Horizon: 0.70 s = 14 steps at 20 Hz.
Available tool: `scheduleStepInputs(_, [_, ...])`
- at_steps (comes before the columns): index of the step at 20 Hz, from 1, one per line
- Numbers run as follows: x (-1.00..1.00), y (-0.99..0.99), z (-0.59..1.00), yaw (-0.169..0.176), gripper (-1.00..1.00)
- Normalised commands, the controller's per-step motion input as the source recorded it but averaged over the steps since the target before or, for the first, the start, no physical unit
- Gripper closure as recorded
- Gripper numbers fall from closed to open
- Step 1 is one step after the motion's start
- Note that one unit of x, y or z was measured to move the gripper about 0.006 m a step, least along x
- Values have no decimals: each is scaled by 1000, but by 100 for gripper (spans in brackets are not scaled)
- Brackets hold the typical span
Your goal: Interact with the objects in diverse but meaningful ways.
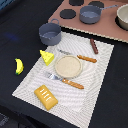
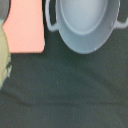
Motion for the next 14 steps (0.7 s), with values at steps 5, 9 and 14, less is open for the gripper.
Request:
scheduleStepInputs(5, [927,0,-26,-23,-100])
scheduleStepInputs(9, [744,0,-91,-39,-100])
scheduleStepInputs(14, [802,0,-118,-53,-100])
